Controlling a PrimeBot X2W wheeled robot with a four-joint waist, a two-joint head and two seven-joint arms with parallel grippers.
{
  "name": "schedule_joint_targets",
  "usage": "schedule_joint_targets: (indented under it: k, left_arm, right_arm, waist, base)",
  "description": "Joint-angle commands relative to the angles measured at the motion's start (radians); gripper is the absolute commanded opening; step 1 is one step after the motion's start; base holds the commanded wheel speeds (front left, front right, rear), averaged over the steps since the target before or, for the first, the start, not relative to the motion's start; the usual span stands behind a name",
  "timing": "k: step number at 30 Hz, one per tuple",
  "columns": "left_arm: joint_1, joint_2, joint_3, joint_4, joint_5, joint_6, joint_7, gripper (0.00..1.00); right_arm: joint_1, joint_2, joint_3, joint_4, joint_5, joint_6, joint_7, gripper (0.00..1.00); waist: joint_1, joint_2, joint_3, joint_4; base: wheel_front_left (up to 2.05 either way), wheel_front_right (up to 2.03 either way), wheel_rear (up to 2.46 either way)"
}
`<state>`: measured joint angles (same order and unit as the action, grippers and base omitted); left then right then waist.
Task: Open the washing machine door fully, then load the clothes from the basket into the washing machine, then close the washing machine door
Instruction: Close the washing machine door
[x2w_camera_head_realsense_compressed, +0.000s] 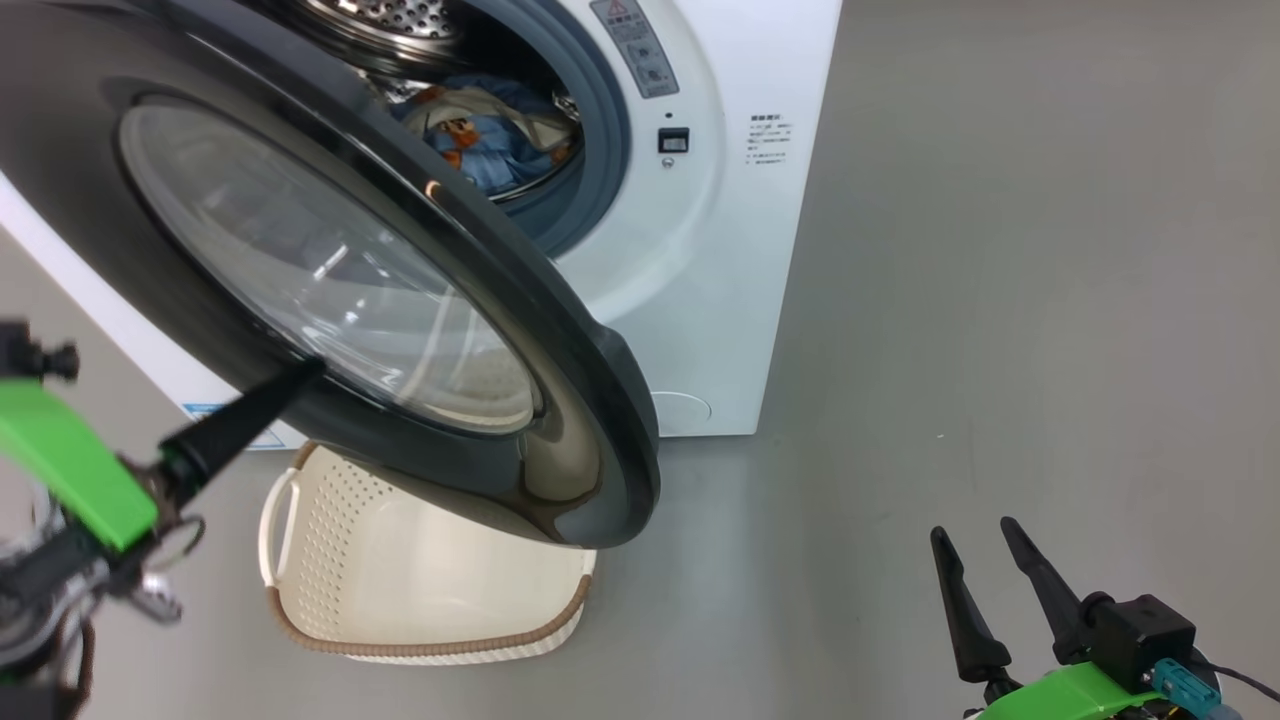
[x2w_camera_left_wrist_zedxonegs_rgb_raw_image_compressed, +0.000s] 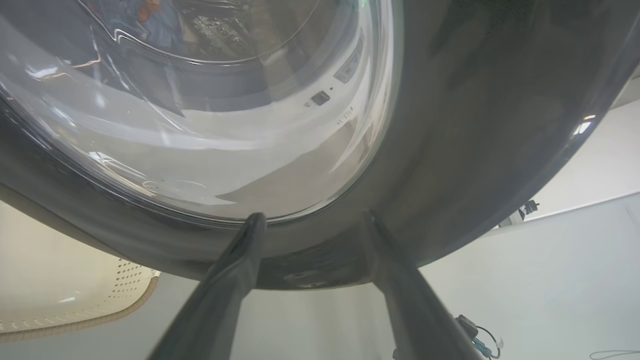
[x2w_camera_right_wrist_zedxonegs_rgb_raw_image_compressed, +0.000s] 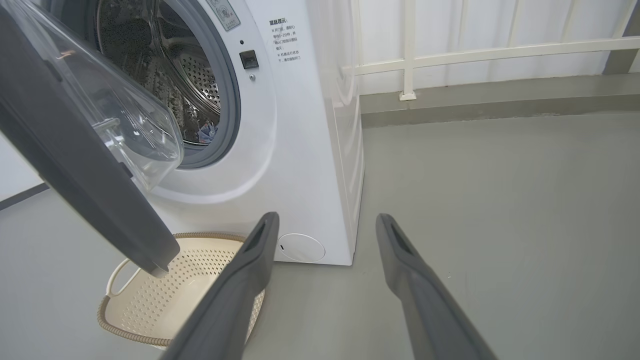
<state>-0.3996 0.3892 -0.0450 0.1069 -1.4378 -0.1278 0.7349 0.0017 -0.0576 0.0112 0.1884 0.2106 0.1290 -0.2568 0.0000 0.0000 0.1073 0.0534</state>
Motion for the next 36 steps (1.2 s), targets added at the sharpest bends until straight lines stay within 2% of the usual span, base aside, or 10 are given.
schedule_joint_targets:
  k: [1, 9, 16, 23, 28, 33, 36]
  left_arm:
    - [0.011, 0.055, 0.038, -0.029, 0.017, -0.003, -0.032, 1.0]
    - [0.16, 0.072, -0.002, -0.011, 0.051, -0.003, -0.225, 1.0]
    - [0.272, 0.102, -0.069, 0.017, 0.097, -0.003, -0.479, 1.0]
    - [0.342, 0.145, -0.183, 0.065, 0.148, -0.003, -0.762, 1.0]
    - [0.349, 0.172, -0.289, 0.121, 0.179, -0.003, -0.924, 1.0]
    - [0.331, 0.18, -0.318, 0.184, 0.259, -0.003, -0.994, 1.0]
    - [0.327, 0.14, -0.231, 0.18, 0.365, -0.003, -0.996, 1.0]
  right_arm:
    - [-0.009, -0.012, 0.022, -0.022, -0.013, 0.002, -0.005, 1.0]
    - [-0.009, -0.034, 0.02, -0.024, -0.009, 0.002, -0.005, 1.0]
    - [-0.009, -0.049, 0.013, -0.026, -0.013, 0.002, -0.005, 1.0]
    - [-0.005, -0.061, 0.005, -0.025, -0.014, 0.002, -0.005, 1.0]
    - [-0.01, -0.068, -0.001, -0.027, -0.014, 0.002, -0.005, 1.0]
    - [-0.016, -0.071, -0.005, -0.027, -0.014, 0.002, -0.005, 1.0]
    - [-0.018, -0.072, -0.01, -0.029, -0.015, 0.002, -0.005, 1.0]
  waist:
    - [0.0, 0.0, -0.007, 0.006]
    - [0.0, 0.0, -0.008, 0.005]
    - [0.0, 0.0, -0.005, -0.023]
    - [0.0, 0.0, -0.009, -0.059]
    - [0.0, 0.0, -0.007, -0.082]
    - [0.0, 0.0, -0.007, -0.098]
    - [0.0, 0.0, -0.008, -0.104]
  base:
    - [0.0, 0.0, 0.0]
    - [0.0, 0.0, 0.0]
    - [0.0, 0.0, 0.0]
    - [0.0, 0.0, 0.0]
    - [0.0, 0.0, 0.0]
    - [0.0, 0.0, 0.0]
    - [0.0, 0.0, 0.0]
